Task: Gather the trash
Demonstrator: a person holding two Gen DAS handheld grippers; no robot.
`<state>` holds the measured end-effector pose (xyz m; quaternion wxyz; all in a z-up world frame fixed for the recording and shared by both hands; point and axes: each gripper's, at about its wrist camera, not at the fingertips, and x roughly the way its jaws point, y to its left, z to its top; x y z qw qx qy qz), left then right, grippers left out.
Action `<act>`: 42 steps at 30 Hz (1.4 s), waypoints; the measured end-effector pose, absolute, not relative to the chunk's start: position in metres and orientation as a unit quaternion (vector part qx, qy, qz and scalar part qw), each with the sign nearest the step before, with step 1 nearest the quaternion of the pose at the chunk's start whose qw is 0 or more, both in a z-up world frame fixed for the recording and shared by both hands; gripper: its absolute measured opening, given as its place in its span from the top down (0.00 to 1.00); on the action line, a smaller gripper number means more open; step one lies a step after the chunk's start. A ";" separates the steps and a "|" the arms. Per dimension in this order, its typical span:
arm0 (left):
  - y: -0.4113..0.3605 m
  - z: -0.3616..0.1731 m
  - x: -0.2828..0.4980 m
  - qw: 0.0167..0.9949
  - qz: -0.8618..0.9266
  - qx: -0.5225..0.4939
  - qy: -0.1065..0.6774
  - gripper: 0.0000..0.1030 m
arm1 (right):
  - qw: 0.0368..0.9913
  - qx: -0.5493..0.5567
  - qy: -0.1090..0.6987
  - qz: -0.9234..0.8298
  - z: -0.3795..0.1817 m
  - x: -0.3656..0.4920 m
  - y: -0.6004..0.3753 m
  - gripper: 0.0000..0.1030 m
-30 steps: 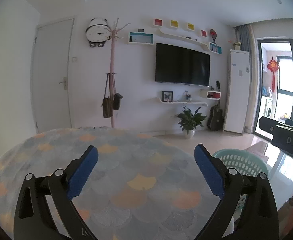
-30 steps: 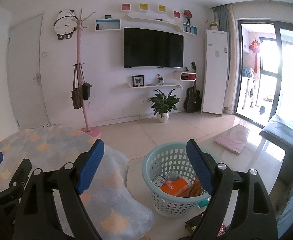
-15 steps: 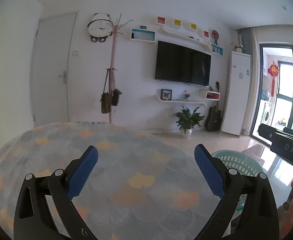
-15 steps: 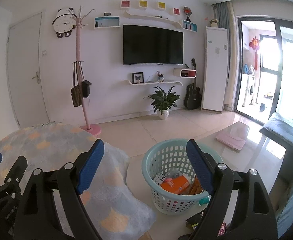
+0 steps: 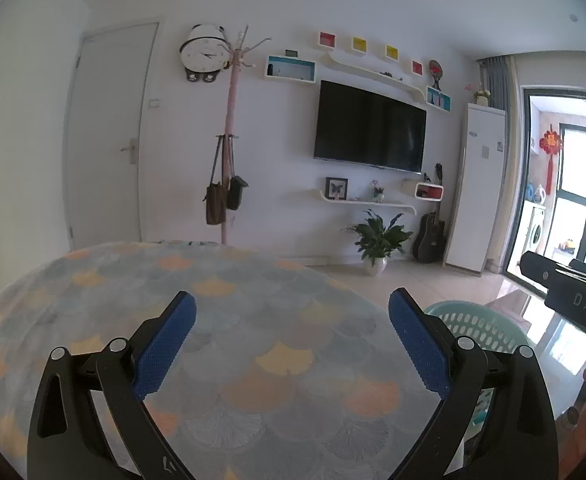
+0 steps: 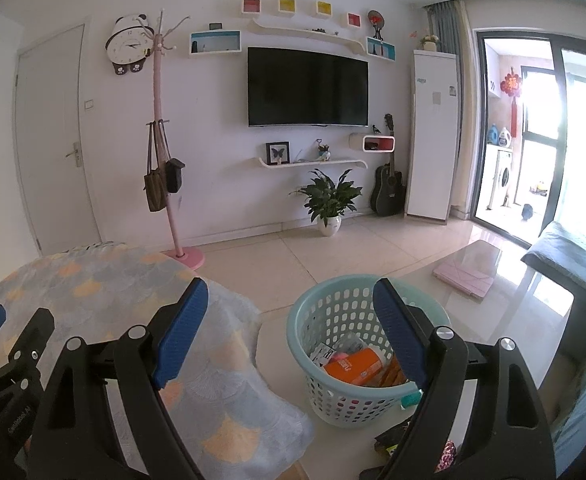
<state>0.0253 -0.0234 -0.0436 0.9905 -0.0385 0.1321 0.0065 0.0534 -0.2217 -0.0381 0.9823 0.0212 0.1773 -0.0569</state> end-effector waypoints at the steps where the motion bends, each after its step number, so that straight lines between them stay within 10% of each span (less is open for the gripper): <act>1: -0.024 -0.043 0.025 0.991 0.007 -0.038 0.132 0.09 | 0.982 0.021 0.177 -0.057 -0.038 0.054 -0.222 0.22; 42: -0.022 -0.034 0.028 0.992 0.035 -0.013 0.123 0.07 | 0.980 0.023 0.190 -0.050 -0.039 0.060 -0.223 0.21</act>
